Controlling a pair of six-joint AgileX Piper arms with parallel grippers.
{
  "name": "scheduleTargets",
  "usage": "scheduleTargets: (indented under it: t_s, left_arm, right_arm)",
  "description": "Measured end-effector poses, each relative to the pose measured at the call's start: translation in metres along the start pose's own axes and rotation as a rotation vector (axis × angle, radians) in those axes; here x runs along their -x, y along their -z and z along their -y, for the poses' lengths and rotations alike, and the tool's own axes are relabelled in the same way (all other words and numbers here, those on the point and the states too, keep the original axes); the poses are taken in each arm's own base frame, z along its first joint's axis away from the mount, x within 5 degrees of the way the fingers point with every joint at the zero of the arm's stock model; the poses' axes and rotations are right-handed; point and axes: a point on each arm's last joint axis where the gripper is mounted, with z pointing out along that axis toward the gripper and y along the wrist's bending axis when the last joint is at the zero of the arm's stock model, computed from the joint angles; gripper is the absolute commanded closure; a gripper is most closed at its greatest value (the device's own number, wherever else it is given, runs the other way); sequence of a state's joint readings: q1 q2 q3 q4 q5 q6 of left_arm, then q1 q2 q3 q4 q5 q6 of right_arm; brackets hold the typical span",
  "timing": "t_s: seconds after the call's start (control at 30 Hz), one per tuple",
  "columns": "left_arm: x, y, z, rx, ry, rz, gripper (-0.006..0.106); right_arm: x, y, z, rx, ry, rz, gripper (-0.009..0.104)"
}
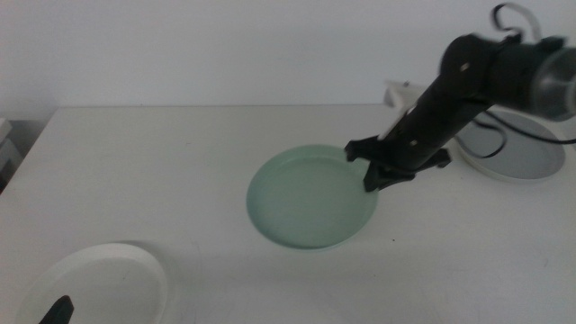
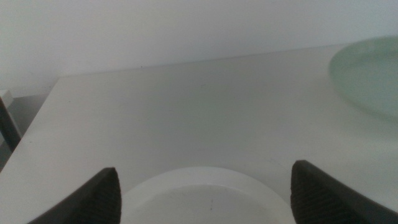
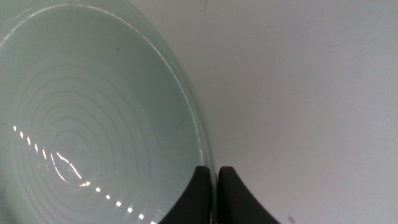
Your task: Stack the three bowls on top of each other.
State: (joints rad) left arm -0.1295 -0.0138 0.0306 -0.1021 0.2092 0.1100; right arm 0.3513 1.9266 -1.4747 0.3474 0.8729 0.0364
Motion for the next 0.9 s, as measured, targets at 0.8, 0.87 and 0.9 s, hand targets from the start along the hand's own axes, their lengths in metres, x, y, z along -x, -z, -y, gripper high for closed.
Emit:
scheduleTargets:
  t_s: [0.8,0.87,0.9]
  left_arm:
    - [0.0,0.0,0.0,0.0,-0.001,0.0,-0.004]
    - [0.0,0.0,0.0,0.0,-0.001,0.0,-0.004]
    - [0.0,0.0,0.0,0.0,-0.001,0.0,-0.004]
  right_arm:
    - [0.001,-0.025,0.006,-0.014,-0.017,-0.037,0.035]
    - [0.005,0.005,0.005,-0.007,-0.011,0.025,0.035]
    - [0.007,0.022,0.006,-0.007,-0.011,0.06,0.035]
